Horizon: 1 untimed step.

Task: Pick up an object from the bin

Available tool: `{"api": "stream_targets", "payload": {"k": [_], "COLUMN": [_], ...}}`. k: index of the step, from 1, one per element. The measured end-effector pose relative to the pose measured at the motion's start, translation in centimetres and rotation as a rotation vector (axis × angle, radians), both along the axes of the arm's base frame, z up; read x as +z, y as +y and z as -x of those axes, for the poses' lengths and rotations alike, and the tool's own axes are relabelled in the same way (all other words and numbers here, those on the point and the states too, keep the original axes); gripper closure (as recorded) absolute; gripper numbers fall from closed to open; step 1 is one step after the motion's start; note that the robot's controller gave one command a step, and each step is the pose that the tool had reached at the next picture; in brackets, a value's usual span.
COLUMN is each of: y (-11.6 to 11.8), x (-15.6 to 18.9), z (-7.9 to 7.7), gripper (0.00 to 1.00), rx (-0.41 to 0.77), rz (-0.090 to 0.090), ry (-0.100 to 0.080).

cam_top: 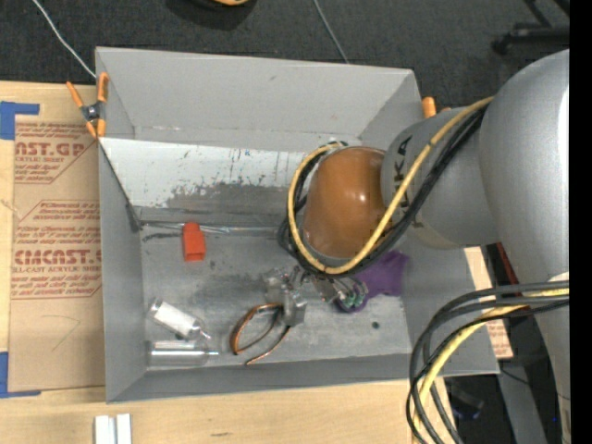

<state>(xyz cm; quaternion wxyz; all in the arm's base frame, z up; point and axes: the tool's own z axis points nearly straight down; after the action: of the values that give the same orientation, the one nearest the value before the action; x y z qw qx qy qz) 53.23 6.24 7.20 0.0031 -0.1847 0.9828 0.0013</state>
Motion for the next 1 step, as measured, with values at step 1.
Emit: {"api": "stream_targets", "payload": {"k": [1], "y": [0.22], "x": [3.47], "z": [1.20], "gripper": [1.00], "rx": [-0.036], "rz": [-0.001], "ry": [-0.004]}}
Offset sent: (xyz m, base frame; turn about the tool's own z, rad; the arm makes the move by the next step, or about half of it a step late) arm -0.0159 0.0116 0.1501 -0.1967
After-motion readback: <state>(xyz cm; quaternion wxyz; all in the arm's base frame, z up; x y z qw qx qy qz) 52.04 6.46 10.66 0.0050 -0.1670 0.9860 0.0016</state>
